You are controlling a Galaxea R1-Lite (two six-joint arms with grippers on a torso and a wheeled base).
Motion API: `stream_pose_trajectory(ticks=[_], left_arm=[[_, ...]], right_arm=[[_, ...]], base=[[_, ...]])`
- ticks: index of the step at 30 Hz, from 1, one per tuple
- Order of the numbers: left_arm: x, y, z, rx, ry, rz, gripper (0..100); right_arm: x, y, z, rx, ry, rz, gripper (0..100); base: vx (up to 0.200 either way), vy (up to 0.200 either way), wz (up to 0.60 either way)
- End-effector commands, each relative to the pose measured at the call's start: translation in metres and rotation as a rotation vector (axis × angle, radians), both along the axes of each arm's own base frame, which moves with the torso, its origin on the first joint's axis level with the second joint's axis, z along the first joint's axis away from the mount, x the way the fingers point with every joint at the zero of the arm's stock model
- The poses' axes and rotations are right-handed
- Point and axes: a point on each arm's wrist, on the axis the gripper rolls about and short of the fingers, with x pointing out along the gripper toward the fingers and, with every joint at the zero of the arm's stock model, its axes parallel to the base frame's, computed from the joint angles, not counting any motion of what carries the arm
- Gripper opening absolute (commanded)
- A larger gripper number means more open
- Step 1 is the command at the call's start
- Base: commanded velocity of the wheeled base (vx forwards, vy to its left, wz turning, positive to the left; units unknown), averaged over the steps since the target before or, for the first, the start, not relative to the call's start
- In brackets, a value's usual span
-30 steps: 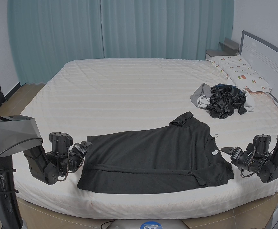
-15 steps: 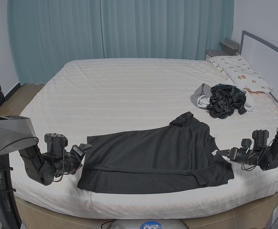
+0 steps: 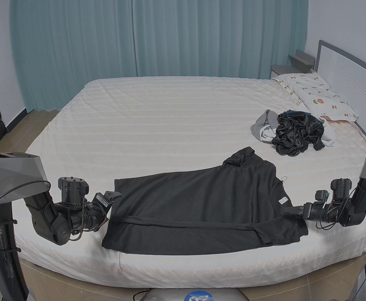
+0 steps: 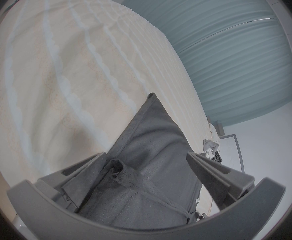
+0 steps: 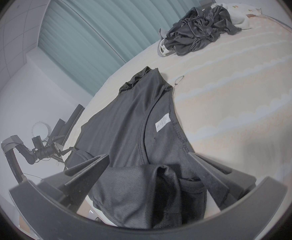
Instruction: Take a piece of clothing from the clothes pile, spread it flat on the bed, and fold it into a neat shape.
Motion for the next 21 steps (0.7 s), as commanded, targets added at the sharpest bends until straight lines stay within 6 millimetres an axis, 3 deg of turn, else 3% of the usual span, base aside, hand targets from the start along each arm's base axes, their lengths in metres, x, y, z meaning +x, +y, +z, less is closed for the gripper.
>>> stream_pose_trajectory(ticks=[1,9,21], left_arm=[[0.000,0.000,-0.001,0.000,0.002,0.000,100],[-0.001,0.000,-0.001,0.000,0.004,0.001,100],[0.000,0.000,-0.002,0.004,0.006,-0.001,100]], right_arm=[[0.001,-0.001,-0.013,0.003,0.021,0.009,0],[-0.006,-0.008,-0.008,0.034,-0.007,0.044,0],[0.004,-0.011,0.001,0.066,-0.098,0.005,0]], base=[[0.000,0.000,0.00],[0.000,0.000,0.00],[0.000,0.000,0.00]])
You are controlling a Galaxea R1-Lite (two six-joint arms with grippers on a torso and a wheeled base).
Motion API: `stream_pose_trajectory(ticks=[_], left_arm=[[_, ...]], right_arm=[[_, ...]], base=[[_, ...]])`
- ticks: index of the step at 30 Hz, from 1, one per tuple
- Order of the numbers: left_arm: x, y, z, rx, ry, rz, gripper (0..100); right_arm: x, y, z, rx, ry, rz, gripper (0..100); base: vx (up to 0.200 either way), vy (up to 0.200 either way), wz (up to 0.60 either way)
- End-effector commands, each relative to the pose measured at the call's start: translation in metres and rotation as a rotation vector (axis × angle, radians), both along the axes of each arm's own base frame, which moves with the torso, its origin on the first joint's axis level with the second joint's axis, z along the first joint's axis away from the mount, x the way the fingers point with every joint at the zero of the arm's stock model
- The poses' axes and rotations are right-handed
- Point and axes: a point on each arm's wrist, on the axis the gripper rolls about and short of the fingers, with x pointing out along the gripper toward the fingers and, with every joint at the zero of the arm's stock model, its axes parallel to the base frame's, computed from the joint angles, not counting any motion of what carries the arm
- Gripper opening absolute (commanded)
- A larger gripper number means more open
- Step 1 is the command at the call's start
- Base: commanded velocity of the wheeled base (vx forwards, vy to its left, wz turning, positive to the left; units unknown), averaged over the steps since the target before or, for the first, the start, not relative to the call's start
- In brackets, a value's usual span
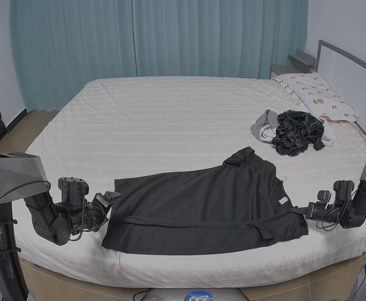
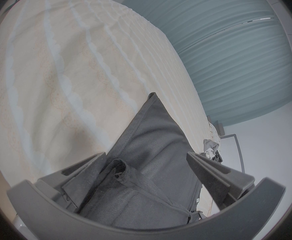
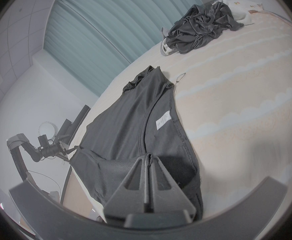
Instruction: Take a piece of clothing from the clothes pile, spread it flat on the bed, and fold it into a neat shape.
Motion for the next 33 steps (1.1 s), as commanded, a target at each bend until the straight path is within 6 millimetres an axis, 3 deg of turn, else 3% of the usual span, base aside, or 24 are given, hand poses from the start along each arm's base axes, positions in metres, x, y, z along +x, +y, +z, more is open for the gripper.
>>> stream_pose_trajectory(ticks=[1,12,21,33], left_arm=[[0.000,0.000,-0.002,0.002,0.002,0.000,100],[0.001,-0.002,0.002,0.025,-0.018,-0.026,100],[0.000,-0.016,-0.012,0.106,-0.008,-0.112,100],[0.001,-0.016,-0.016,0.134,-0.002,-0.117,100]], right_arm=[[0.004,0.001,0.002,0.009,-0.036,-0.008,0],[0.011,0.002,-0.001,0.007,-0.062,-0.008,0],[0.015,0.002,0.000,-0.006,-0.106,-0.012,0],[0.015,0.006,-0.004,-0.008,-0.113,-0.003,0]], base=[[0.000,0.000,0.00],[0.000,0.000,0.00],[0.000,0.000,0.00],[0.000,0.000,0.00]])
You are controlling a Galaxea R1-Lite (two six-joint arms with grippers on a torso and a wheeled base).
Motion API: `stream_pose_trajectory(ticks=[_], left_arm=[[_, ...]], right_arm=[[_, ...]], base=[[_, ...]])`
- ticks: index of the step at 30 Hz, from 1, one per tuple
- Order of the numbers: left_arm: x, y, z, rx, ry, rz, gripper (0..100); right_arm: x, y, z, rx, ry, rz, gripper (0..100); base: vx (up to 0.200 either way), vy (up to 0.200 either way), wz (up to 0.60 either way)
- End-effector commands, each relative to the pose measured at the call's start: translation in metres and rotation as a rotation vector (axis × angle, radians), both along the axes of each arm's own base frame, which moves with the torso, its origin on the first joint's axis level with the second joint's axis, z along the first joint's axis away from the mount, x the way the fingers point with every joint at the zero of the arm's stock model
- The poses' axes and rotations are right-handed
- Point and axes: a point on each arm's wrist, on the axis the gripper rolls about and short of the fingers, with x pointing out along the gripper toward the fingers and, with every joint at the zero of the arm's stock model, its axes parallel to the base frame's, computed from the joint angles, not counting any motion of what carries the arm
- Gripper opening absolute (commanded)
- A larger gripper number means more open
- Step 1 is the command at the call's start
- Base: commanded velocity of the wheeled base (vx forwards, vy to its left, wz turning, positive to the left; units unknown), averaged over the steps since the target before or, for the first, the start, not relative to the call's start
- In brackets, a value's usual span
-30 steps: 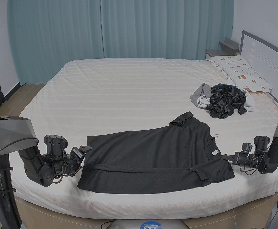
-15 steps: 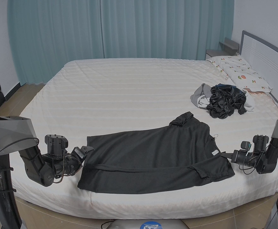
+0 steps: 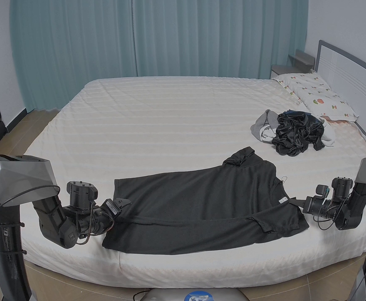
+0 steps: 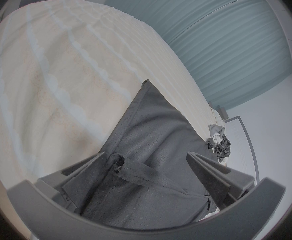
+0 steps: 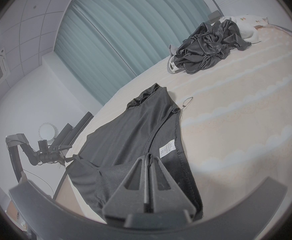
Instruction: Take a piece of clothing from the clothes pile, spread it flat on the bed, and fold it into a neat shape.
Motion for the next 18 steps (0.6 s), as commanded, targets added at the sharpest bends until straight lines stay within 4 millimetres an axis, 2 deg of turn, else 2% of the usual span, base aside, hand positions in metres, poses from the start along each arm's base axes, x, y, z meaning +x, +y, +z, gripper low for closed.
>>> stream_pose_trajectory(ticks=[1,6,18], left_arm=[[0.0000,0.0007,-0.0028,0.012,0.007,0.005,0],[-0.0024,0.0022,-0.0099,0.115,0.010,0.013,0],[-0.0004,0.0082,-0.0098,0.182,-0.002,0.126,0]], right_arm=[[-0.0006,0.0006,-0.0021,0.002,0.006,0.002,0],[-0.0010,0.0007,-0.0023,0.002,0.007,0.002,0],[0.0004,0.0009,0.0002,-0.003,-0.034,0.001,0]], base=[[0.000,0.000,0.00],[0.000,0.000,0.00],[0.000,0.000,0.00]])
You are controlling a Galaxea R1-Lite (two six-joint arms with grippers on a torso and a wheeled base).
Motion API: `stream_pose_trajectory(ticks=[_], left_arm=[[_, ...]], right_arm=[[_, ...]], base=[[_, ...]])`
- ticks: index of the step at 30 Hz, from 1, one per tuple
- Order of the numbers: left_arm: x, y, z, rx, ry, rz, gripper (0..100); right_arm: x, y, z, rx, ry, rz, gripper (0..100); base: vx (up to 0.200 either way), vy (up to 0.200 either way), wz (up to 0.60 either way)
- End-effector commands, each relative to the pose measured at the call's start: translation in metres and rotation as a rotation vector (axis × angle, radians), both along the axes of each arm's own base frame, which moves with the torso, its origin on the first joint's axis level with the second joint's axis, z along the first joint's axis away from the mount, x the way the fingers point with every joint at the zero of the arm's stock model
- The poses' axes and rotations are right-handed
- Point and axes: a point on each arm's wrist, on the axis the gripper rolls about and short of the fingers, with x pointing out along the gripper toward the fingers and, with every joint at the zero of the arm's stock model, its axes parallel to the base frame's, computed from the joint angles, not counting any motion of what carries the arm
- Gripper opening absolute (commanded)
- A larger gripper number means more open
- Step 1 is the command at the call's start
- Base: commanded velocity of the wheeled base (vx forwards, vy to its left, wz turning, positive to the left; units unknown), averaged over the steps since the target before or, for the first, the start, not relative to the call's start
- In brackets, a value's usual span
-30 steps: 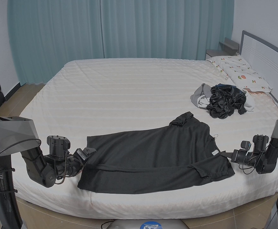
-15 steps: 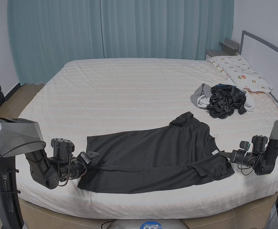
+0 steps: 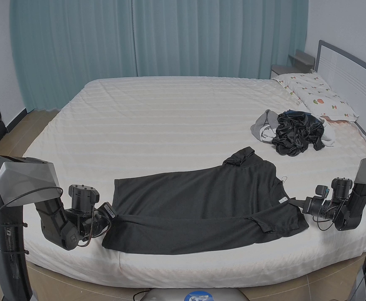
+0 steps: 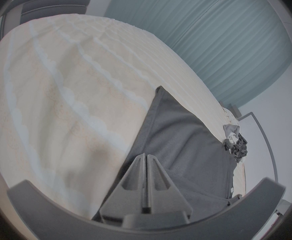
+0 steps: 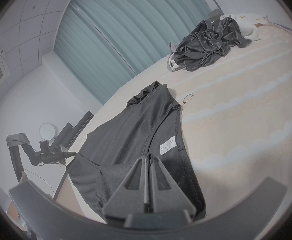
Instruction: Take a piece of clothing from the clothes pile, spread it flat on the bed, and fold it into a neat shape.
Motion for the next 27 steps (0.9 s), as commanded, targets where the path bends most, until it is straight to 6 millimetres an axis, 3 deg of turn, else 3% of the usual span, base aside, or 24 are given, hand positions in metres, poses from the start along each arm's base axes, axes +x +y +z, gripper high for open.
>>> stream_pose_trajectory(ticks=[1,8,15,27], left_arm=[[-0.001,0.002,-0.001,0.002,0.005,0.028,0],[-0.002,0.004,0.001,-0.010,0.002,0.049,0],[0.000,0.015,0.004,-0.010,-0.006,0.085,0],[0.002,0.013,-0.001,-0.016,0.003,0.079,0]], right_arm=[[0.000,0.001,0.000,0.005,-0.011,-0.002,0],[0.003,0.007,0.004,0.031,-0.030,-0.024,0],[0.007,0.009,-0.009,0.016,-0.034,-0.059,0],[0.014,0.014,-0.017,0.002,-0.033,-0.073,0]], base=[[0.000,0.000,0.00],[0.000,0.000,0.00],[0.000,0.000,0.00],[0.000,0.000,0.00]])
